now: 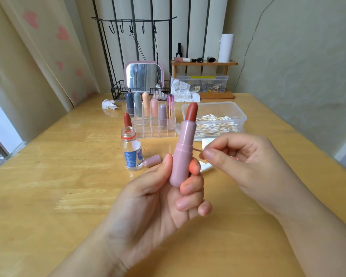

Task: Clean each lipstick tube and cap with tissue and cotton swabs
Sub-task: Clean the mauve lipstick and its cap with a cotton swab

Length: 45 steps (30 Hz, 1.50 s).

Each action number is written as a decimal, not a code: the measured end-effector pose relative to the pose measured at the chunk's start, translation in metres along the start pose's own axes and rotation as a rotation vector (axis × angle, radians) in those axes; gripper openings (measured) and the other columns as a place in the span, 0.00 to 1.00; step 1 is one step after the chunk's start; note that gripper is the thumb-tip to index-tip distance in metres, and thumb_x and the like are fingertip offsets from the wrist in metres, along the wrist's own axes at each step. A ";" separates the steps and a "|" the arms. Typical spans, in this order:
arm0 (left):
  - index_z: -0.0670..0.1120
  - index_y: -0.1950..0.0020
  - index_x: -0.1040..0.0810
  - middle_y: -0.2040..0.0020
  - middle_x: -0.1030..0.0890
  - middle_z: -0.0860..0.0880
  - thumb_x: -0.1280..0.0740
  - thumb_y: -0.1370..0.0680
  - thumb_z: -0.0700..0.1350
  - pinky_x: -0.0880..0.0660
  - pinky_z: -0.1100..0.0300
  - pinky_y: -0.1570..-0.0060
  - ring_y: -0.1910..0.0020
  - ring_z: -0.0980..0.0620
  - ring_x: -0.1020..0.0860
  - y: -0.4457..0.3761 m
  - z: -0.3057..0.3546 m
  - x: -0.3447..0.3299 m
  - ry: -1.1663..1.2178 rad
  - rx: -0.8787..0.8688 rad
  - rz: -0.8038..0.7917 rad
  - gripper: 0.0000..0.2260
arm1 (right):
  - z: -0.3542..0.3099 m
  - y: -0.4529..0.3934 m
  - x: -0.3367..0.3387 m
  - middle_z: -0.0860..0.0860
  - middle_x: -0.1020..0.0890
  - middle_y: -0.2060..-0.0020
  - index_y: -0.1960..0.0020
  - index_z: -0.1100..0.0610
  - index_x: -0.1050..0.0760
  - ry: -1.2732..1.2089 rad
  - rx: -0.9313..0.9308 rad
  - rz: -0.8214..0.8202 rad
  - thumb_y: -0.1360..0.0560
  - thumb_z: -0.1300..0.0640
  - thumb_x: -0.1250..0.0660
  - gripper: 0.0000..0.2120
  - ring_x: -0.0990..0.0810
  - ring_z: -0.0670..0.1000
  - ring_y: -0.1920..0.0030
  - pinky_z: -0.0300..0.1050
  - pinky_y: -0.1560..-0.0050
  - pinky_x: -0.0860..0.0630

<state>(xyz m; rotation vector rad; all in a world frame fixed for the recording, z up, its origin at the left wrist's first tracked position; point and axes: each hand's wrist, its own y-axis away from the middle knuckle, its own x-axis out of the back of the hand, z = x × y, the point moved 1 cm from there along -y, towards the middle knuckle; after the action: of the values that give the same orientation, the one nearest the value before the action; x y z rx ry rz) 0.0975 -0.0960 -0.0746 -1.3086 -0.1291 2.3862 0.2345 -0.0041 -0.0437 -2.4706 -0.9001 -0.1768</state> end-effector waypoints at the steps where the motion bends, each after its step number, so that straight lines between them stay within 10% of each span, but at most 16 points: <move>1: 0.36 0.45 0.26 0.59 0.28 0.44 0.47 0.17 0.47 0.28 0.53 0.53 0.66 0.51 0.33 0.000 0.000 0.002 -0.021 -0.026 0.021 0.16 | 0.004 -0.001 0.001 0.63 0.22 0.66 0.62 0.56 0.19 0.015 -0.030 0.040 0.30 0.54 0.27 0.07 0.28 0.52 0.67 0.40 0.63 0.30; 6: 0.44 0.56 0.17 0.63 0.24 0.46 0.34 0.27 0.48 0.23 0.58 0.66 0.70 0.53 0.26 -0.003 0.010 0.013 -0.397 -0.243 0.505 0.10 | 0.024 -0.005 0.007 0.54 0.26 0.66 0.60 0.57 0.18 0.181 -0.202 0.190 0.28 0.59 0.29 0.04 0.32 0.41 0.72 0.29 0.70 0.36; 16: 0.48 0.56 0.20 0.57 0.15 0.49 0.28 0.27 0.42 0.26 0.58 0.56 0.62 0.54 0.20 0.007 0.031 0.034 -1.283 -0.225 0.988 0.02 | 0.049 0.000 -0.011 0.49 0.25 0.67 0.64 0.48 0.19 0.485 -0.331 0.069 0.27 0.57 0.30 0.08 0.32 0.42 0.70 0.36 0.66 0.33; 23: 0.50 0.56 0.20 0.61 0.19 0.58 0.27 0.29 0.46 0.32 0.73 0.66 0.67 0.64 0.26 0.002 0.012 0.048 -1.777 -0.043 0.954 0.05 | 0.050 -0.002 -0.009 0.44 0.28 0.73 0.66 0.46 0.23 0.461 -0.338 0.165 0.28 0.58 0.29 0.11 0.30 0.37 0.72 0.31 0.69 0.33; 45: 0.51 0.50 0.25 0.59 0.26 0.58 0.27 0.29 0.48 0.35 0.71 0.66 0.64 0.62 0.30 0.003 0.012 0.053 -1.922 0.021 0.921 0.11 | 0.047 -0.003 -0.004 0.44 0.30 0.73 0.63 0.49 0.22 0.472 -0.315 0.163 0.27 0.57 0.30 0.07 0.31 0.40 0.73 0.32 0.70 0.34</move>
<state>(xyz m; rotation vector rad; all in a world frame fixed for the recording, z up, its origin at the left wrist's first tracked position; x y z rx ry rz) 0.0614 -0.0767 -0.1099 1.6400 -0.0034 3.2722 0.2269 0.0189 -0.0837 -2.5945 -0.4951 -0.8604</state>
